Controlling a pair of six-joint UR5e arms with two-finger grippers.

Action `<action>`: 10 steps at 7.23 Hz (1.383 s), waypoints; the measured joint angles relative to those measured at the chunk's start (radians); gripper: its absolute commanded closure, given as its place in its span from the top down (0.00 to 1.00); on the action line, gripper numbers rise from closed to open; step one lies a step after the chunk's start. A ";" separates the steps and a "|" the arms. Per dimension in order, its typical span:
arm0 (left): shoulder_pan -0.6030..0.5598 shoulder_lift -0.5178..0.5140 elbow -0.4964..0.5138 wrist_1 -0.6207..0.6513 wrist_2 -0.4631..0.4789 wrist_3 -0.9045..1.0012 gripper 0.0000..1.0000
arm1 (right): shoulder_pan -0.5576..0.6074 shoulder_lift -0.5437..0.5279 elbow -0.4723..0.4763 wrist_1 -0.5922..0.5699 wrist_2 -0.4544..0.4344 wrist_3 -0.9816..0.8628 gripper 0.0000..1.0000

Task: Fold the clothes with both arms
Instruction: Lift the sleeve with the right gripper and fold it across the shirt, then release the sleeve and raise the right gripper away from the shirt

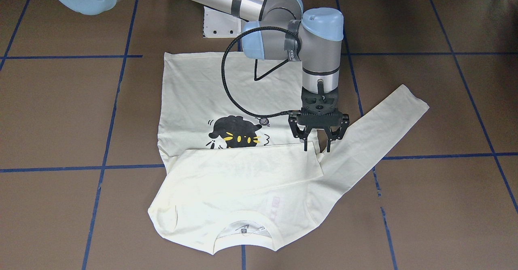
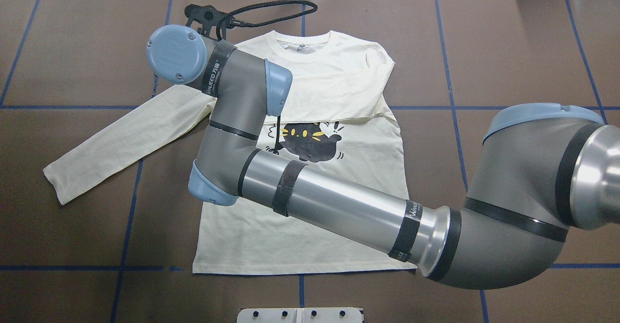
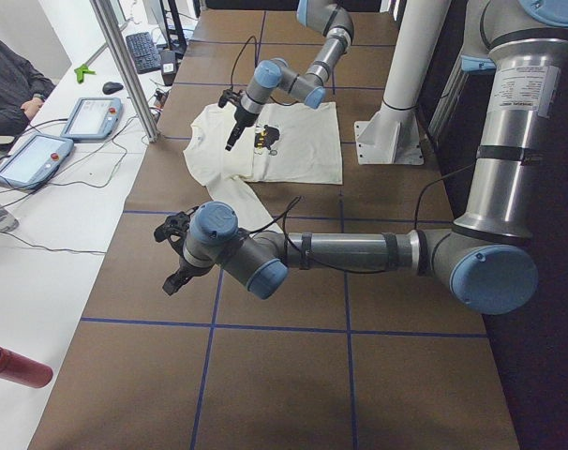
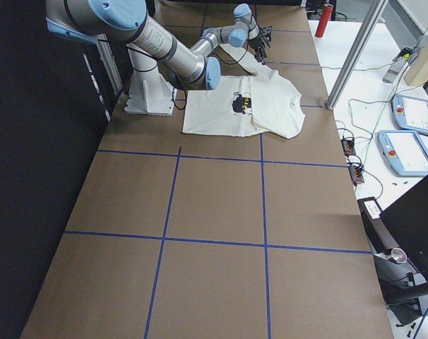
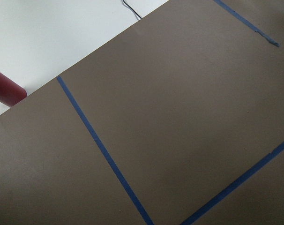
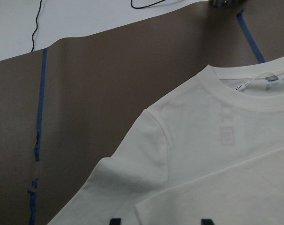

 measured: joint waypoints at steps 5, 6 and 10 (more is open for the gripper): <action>0.028 -0.002 0.036 -0.207 -0.004 -0.079 1.00 | 0.267 -0.064 0.229 -0.337 0.417 -0.299 1.00; 0.061 -0.002 0.046 -0.240 -0.010 -0.134 1.00 | 0.330 -0.137 0.312 -0.363 0.482 -0.386 1.00; 0.350 0.188 -0.220 -0.261 0.156 -0.539 1.00 | 0.545 -0.546 0.643 -0.378 0.669 -0.753 1.00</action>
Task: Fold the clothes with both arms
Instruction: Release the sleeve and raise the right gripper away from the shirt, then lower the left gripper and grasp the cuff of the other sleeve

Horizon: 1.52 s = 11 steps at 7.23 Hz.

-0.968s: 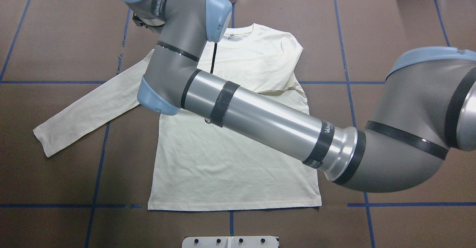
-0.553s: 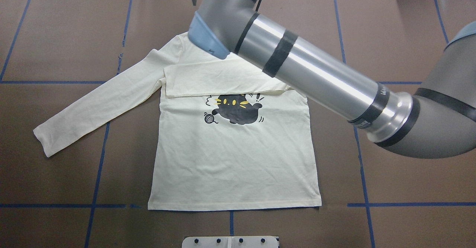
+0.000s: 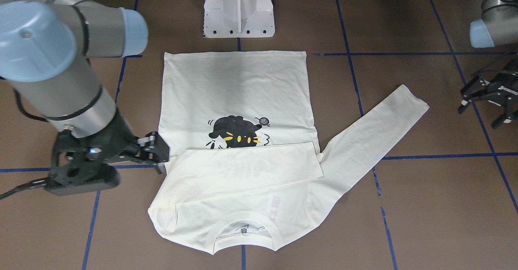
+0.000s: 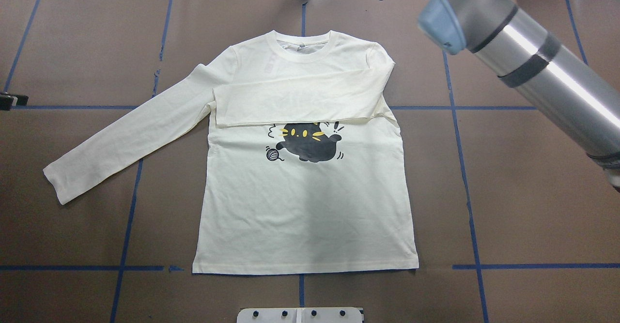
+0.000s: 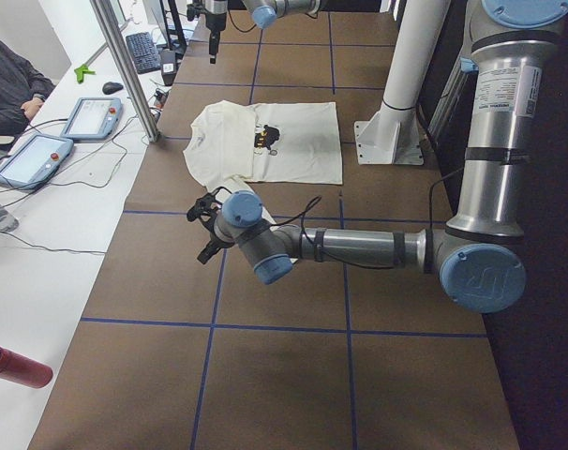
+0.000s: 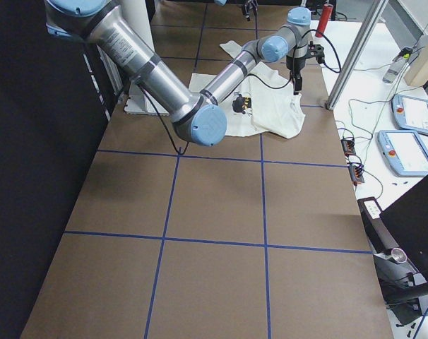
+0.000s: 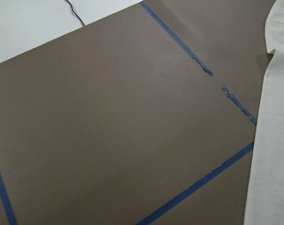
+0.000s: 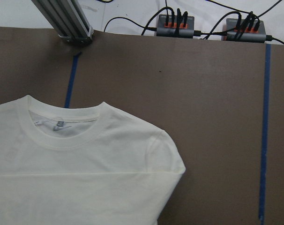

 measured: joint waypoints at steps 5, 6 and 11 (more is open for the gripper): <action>0.333 0.172 -0.114 0.000 0.240 -0.060 1.00 | 0.114 -0.396 0.259 0.014 0.055 -0.276 1.00; 0.376 0.181 -0.110 0.000 0.268 -0.059 1.00 | 0.116 -0.417 0.275 0.015 0.055 -0.278 1.00; 0.478 0.187 -0.082 -0.001 0.349 -0.058 0.99 | 0.117 -0.437 0.288 0.017 0.054 -0.270 1.00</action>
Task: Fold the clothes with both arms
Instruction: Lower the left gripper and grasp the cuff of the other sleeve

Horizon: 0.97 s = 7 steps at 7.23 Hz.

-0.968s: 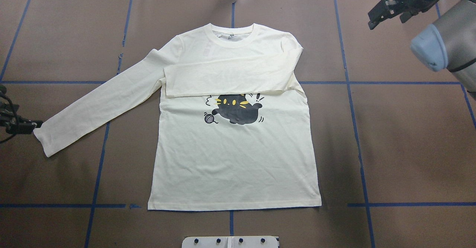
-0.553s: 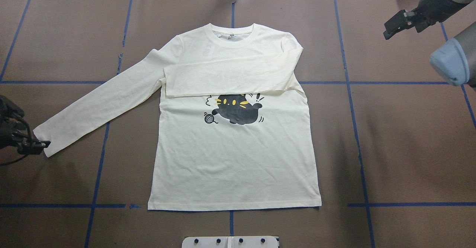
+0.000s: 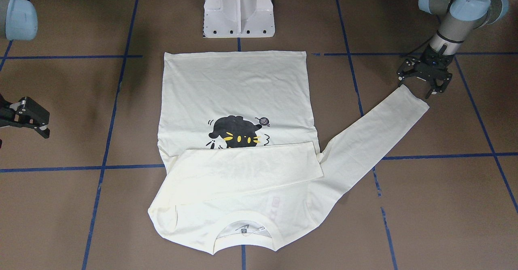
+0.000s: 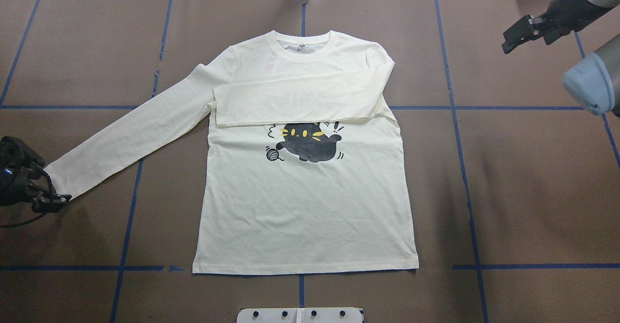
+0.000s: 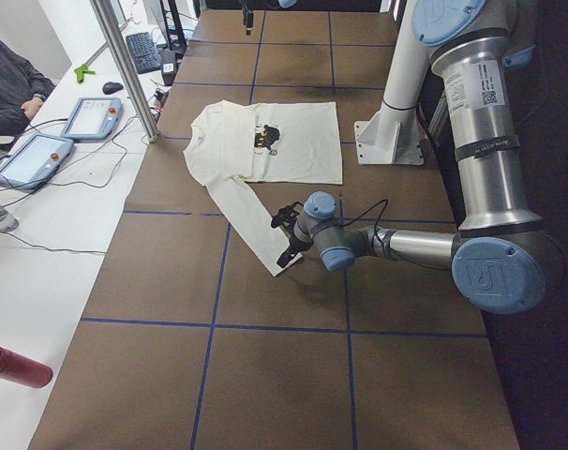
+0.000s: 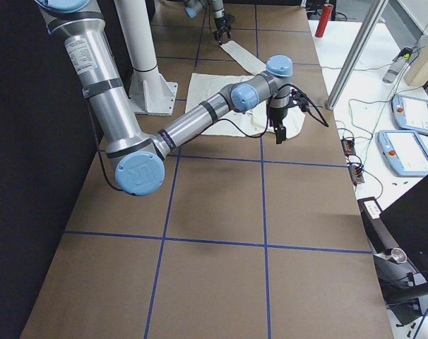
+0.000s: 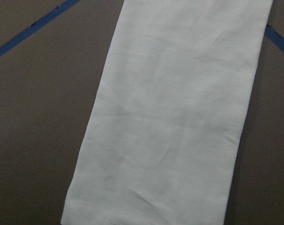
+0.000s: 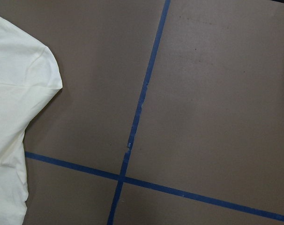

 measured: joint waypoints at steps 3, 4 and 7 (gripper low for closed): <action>0.025 0.000 0.004 0.000 0.002 0.002 0.83 | 0.000 -0.001 0.001 -0.001 0.000 0.001 1.00; 0.030 0.000 0.004 0.000 0.007 0.002 0.52 | 0.000 -0.001 0.001 -0.001 0.001 0.003 1.00; 0.036 0.002 0.003 -0.001 0.022 0.002 0.00 | 0.000 -0.002 0.018 -0.003 0.002 0.007 1.00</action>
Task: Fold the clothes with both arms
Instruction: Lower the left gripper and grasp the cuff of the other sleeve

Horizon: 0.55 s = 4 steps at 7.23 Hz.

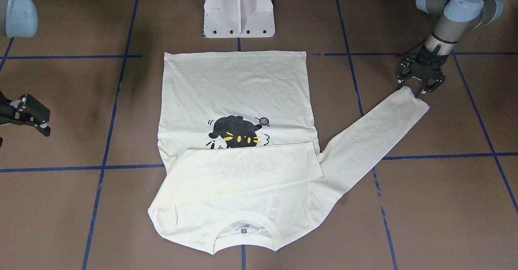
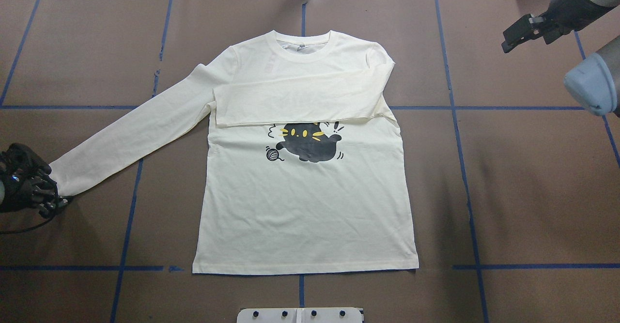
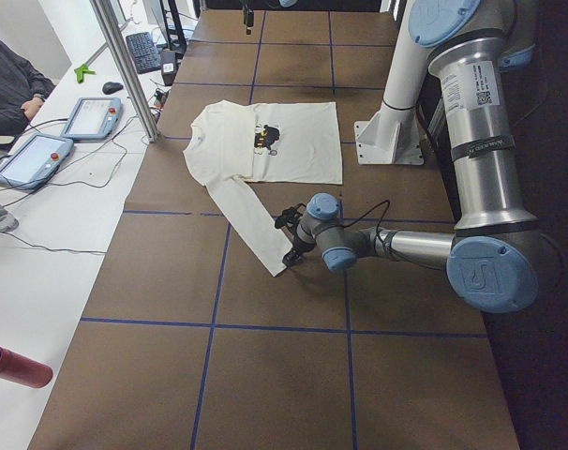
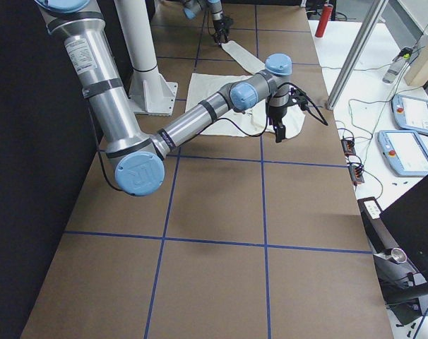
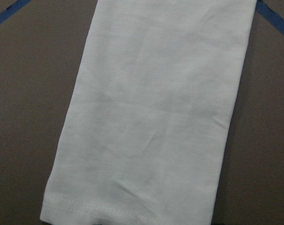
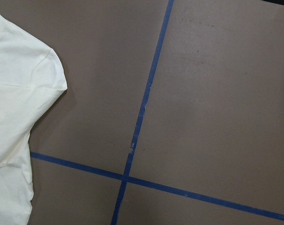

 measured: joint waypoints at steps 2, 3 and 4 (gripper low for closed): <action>-0.001 0.003 -0.004 0.000 0.002 0.001 0.00 | 0.000 -0.002 0.008 0.000 0.000 0.006 1.00; -0.004 0.004 -0.011 0.000 0.000 0.002 0.00 | 0.000 -0.003 0.009 0.000 0.000 0.009 1.00; -0.010 0.001 -0.018 0.001 -0.003 0.003 0.00 | 0.000 -0.005 0.009 0.000 0.000 0.010 1.00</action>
